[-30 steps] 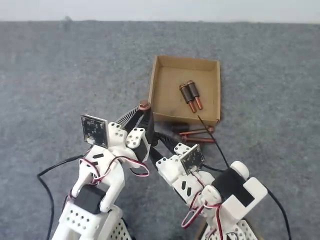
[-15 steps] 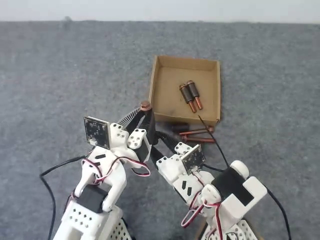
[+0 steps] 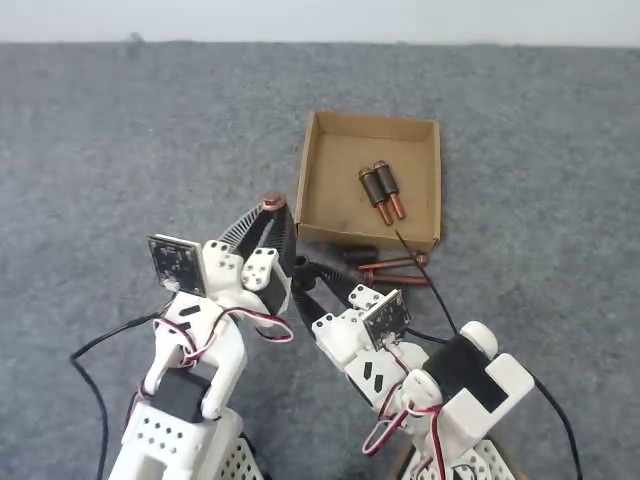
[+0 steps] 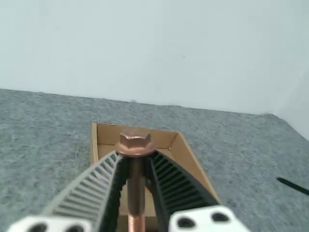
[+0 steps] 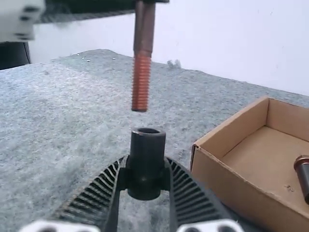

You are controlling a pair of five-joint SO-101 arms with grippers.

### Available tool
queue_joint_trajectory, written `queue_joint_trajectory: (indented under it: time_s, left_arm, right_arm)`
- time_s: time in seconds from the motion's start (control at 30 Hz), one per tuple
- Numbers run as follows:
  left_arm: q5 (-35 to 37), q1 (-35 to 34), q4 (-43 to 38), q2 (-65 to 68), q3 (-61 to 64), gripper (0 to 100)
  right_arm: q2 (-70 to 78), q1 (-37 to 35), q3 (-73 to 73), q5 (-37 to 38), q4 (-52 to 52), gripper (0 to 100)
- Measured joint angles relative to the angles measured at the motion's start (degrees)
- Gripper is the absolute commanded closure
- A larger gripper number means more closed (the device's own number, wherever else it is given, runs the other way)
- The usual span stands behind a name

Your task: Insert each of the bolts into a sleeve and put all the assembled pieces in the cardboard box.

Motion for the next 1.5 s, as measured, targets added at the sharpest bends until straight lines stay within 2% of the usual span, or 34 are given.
queue_joint_trajectory:
  time_s: [0.6,0.9,1.5]
  left_arm:
    - [0.00,0.35,-0.09,-0.35,2.73,99]
    - [-0.44,3.96,-0.53,-0.26,4.75,99]
    - [-0.44,3.96,0.97,-0.26,4.75,99]
  right_arm:
    - [0.09,-0.09,0.00,0.00,0.00,99.2]
    - [0.00,0.26,0.00,0.00,-0.09,99.2]
    - [0.00,0.26,0.00,0.00,-0.09,99.2]
